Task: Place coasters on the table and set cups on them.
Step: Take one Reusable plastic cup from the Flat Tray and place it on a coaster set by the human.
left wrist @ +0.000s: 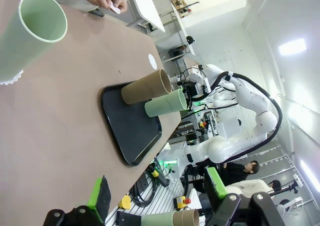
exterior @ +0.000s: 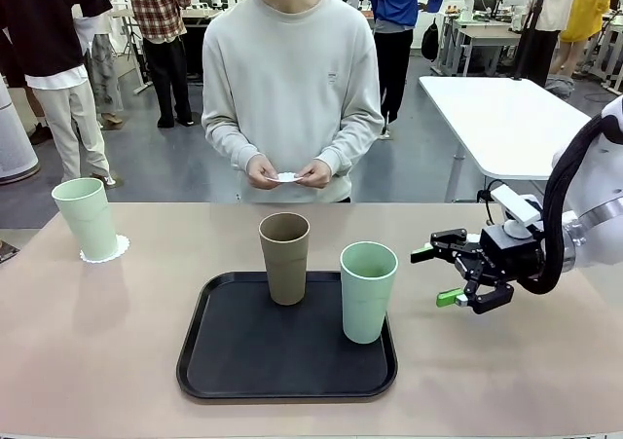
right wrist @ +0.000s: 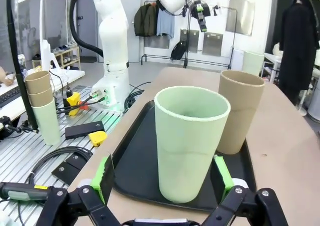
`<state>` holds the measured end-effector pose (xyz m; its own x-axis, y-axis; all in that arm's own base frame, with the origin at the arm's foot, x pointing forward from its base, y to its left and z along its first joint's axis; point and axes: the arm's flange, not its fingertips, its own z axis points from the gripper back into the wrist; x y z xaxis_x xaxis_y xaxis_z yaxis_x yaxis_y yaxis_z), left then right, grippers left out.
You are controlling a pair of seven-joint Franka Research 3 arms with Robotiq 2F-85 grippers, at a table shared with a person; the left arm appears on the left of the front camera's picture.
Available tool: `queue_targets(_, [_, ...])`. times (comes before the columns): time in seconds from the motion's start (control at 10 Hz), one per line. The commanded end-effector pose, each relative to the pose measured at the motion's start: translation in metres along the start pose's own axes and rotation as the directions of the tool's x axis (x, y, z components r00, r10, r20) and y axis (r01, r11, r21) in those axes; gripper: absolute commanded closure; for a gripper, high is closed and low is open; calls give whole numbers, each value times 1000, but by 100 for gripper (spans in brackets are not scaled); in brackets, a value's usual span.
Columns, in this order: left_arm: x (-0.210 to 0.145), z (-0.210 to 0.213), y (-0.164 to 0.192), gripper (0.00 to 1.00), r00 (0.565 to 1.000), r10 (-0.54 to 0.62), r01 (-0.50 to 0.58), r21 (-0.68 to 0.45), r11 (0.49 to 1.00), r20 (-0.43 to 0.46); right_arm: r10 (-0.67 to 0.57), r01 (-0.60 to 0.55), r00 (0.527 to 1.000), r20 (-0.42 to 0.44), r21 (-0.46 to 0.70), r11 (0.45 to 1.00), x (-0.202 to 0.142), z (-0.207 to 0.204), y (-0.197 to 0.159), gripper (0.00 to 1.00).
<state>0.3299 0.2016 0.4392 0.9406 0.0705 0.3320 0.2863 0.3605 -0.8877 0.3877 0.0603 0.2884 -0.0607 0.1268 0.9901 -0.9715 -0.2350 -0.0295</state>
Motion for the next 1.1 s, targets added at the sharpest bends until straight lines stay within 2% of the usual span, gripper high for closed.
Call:
queue_targets(0.0, [1,1,-2,0,1000,0,0,-6,1000,10,-43,43,999,-14,-18,999,-37,-11,5,0])
queue_targets(0.6, [1,1,-2,0,1000,0,0,-6,1000,10,-171,164,984,-51,-122,979,-39,-22,3,0])
queue_targets(1.0, [1,1,-2,0,1000,0,0,-6,1000,10,-162,156,986,-43,-124,980,-36,-31,0,0])
